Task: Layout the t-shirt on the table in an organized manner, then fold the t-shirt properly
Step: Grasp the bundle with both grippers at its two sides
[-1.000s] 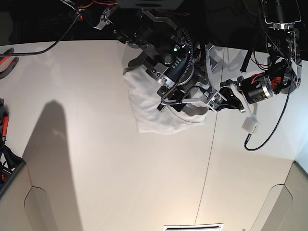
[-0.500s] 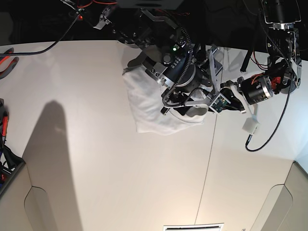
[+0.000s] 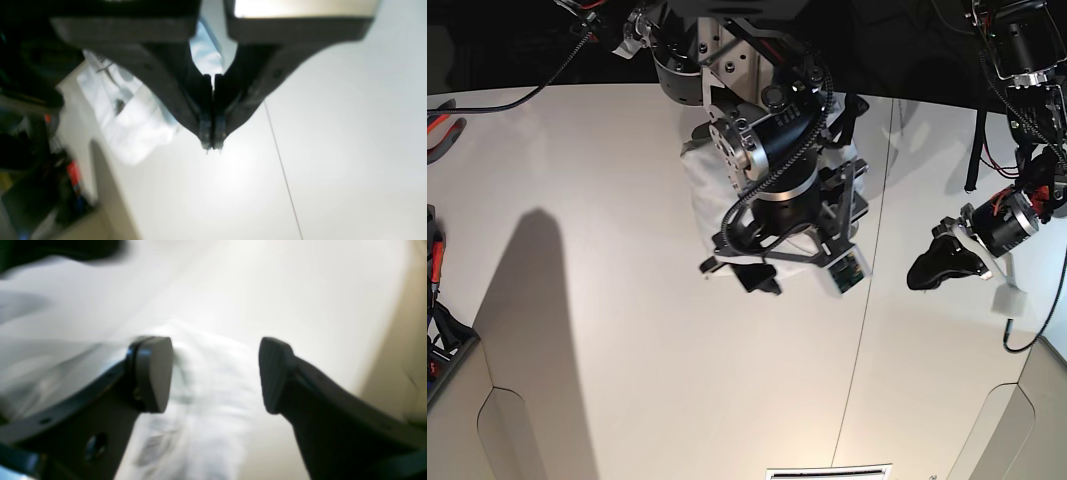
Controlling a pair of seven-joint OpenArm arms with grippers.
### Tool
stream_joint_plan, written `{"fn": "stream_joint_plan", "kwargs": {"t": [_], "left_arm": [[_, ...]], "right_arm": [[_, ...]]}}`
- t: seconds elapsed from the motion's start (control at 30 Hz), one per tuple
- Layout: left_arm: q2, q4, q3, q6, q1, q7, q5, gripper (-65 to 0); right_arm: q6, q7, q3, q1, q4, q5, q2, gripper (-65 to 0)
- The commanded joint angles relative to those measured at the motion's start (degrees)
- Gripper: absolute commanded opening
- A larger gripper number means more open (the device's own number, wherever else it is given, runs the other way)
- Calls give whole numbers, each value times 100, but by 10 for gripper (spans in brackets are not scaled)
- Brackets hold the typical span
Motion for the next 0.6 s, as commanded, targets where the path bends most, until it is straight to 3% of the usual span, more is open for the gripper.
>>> {"fn": "stream_joint_plan", "kwargs": {"t": [0.0,0.13,0.17,0.27,0.3,0.4,0.57], "left_arm": [[-61,83,-26,-91,-96,-55,-525,-650],[9,87,236,-91,-129,560,-1631,-650],[39,87,382,-91,-131,643,-1784,-650],[138,87,927,-91,-146,704,-1867,-650],[166,87,1093,-91,-146,706,-1858,-650],[234,87,1473,-91,-146,767,-1858,-650],[286,87,1591,-91,-179,796,-1853,-650]], "right_arm": [[-175,11,92,72,98,-321,-79,-251],[-365,-188,557,39,96,-713,-70,-256],[-343,-197,702,26,94,-691,-42,-288],[-343,-232,1113,26,90,-551,184,-470],[-293,-223,1233,26,90,-450,278,-492],[81,-212,1464,24,90,-87,546,-497],[83,-236,1497,31,90,-92,715,-496]]}}
